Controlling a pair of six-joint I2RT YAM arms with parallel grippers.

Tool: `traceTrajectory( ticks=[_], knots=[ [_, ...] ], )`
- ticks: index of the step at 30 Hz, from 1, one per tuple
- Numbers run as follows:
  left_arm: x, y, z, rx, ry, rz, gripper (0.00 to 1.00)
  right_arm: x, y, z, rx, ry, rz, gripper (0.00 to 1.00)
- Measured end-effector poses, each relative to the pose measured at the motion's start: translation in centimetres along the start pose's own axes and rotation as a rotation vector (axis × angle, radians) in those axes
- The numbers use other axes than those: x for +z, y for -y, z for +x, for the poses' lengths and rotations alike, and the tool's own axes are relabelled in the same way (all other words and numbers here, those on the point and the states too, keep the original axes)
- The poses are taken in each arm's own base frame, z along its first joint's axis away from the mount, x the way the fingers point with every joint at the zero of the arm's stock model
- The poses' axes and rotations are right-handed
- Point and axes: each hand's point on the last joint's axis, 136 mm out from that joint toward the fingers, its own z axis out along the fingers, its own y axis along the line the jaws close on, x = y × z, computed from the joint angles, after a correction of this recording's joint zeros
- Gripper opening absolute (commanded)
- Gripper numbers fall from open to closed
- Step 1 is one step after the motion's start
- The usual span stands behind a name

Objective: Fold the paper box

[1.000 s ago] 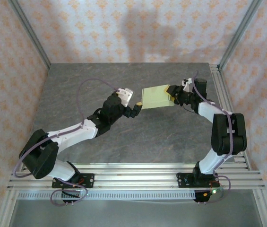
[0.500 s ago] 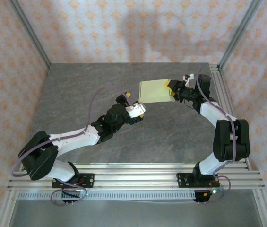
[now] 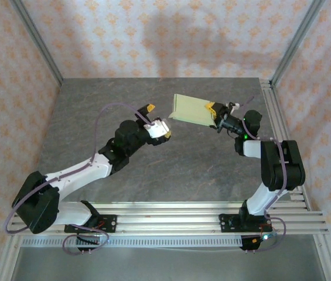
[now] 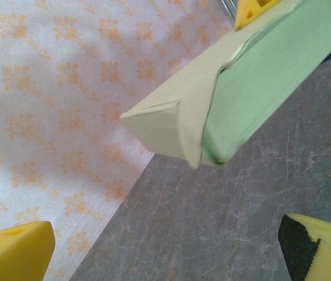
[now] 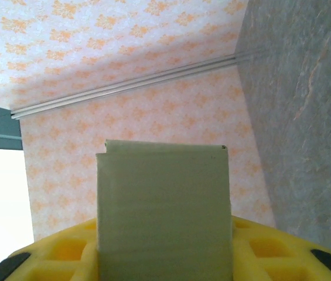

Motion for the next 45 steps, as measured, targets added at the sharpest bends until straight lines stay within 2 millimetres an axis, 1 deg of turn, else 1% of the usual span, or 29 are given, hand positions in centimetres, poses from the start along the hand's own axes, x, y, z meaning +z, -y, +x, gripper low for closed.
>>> traceTrajectory(
  ticks=[3,6,8,11,16,19,22,26,29,30,34,37,38,43,45],
  knots=[
    [-0.3,-0.4,0.0,0.004,0.023,0.029,0.97,-0.2,0.1,0.5,0.026,-0.01,-0.009,0.35],
    [-0.3,0.4,0.5,0.024,0.021,0.092,0.96,-0.6,1.1,0.9,0.065,-0.009,0.0,0.35],
    [-0.1,1.0,0.4,0.049,0.024,0.142,0.95,-1.0,2.0,1.3,0.093,-0.007,0.016,0.35],
    [0.4,1.4,-0.4,0.099,0.044,0.195,0.92,-1.3,2.6,2.1,0.114,-0.011,0.04,0.35],
    [0.6,1.8,-1.8,0.214,0.071,0.258,0.89,-1.6,2.1,3.4,0.084,-0.025,0.077,0.35],
    [0.7,2.4,-2.5,0.29,0.082,0.302,0.87,-1.8,2.0,3.9,0.071,-0.021,0.106,0.35],
    [0.8,3.3,-2.6,0.348,0.086,0.338,0.84,-1.9,2.0,4.3,0.063,-0.021,0.139,0.35],
    [1.0,5.2,-2.5,0.422,0.093,0.385,0.82,-2.0,2.4,5.3,0.056,-0.043,0.185,0.35],
    [1.2,6.1,-2.5,0.473,0.097,0.397,0.81,-2.1,2.8,5.9,0.069,-0.06,0.21,0.35],
    [1.2,6.2,-2.5,0.484,0.097,0.398,0.8,-2.1,2.9,5.9,0.074,-0.061,0.216,0.35],
    [1.3,6.2,-2.5,0.516,0.094,0.389,0.72,-2.1,2.9,5.9,0.086,-0.061,0.232,0.35],
    [1.3,6.2,-2.5,0.534,0.093,0.386,0.69,-2.1,2.7,5.9,0.09,-0.057,0.237,0.35],
    [1.3,6.1,-2.4,0.536,0.092,0.385,0.66,-2.1,2.8,5.9,0.089,-0.057,0.239,0.35],
    [1.3,6.2,-2.3,0.555,0.09,0.385,0.6,-2.1,2.7,5.8,0.095,-0.054,0.244,0.36],
    [1.3,6.2,-2.3,0.563,0.09,0.385,0.56,-2.1,2.8,5.8,0.099,-0.052,0.247,0.38]
  ],
)
